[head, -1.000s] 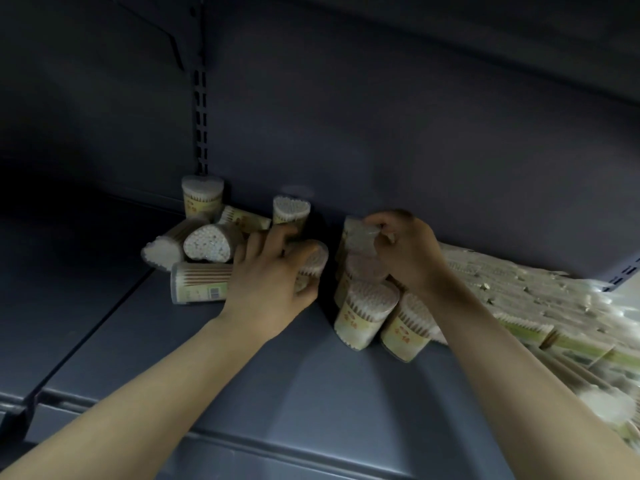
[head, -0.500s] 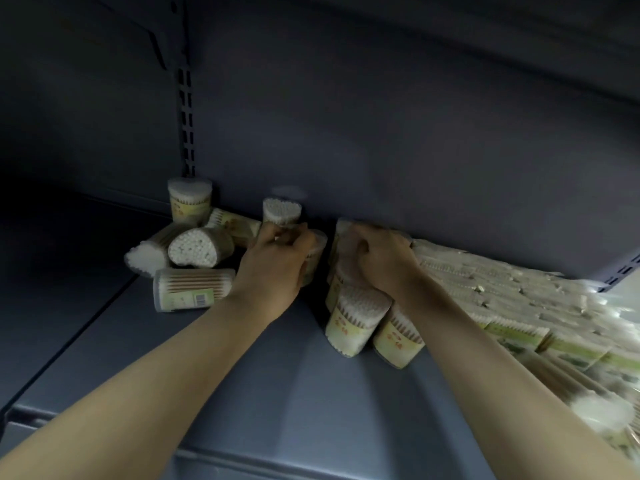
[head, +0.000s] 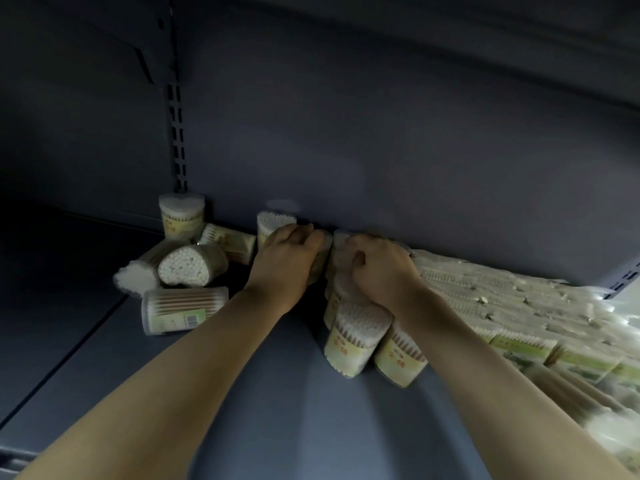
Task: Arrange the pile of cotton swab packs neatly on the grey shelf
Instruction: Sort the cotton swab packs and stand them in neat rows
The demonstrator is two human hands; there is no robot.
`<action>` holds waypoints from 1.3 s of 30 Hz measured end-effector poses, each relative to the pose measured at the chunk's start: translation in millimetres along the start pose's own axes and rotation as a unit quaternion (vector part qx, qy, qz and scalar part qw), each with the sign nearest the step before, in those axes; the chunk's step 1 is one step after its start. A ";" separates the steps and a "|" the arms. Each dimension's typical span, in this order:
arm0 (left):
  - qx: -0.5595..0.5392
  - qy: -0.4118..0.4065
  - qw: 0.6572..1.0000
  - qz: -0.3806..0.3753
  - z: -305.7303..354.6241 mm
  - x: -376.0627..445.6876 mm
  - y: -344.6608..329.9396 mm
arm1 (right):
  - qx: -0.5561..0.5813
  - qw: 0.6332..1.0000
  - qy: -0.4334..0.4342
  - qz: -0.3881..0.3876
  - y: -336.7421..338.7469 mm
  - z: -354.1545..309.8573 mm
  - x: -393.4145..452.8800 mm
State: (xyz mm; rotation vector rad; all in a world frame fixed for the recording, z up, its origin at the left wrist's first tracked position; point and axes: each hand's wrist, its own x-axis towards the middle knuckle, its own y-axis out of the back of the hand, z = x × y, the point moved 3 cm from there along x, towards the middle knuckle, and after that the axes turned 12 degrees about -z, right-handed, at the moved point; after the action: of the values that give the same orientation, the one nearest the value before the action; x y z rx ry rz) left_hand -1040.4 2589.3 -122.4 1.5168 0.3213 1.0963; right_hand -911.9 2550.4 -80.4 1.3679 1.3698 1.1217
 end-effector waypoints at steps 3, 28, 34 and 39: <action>0.004 -0.008 1.000 0.002 -0.5 5.0 -0.9 | -0.004 1.000 0.000 0.008 -1.6 1.4 1.0; -0.005 0.033 0.999 0.011 -33.3 -7.2 13.0 | 0.070 0.997 0.004 0.037 6.0 2.5 -2.5; -0.033 0.099 0.994 -0.011 -53.7 -9.6 23.0 | 0.084 0.996 0.014 0.033 5.3 0.7 -7.2; -0.075 0.106 0.991 -0.023 -56.5 -7.2 24.1 | 0.085 0.996 0.009 0.039 1.6 4.1 -9.1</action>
State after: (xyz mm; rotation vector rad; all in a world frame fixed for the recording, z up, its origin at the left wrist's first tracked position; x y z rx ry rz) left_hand -1096.5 2612.7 -111.0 1.2589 0.4079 1.2203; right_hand -907.4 2541.4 -79.9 1.5492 1.4630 1.0894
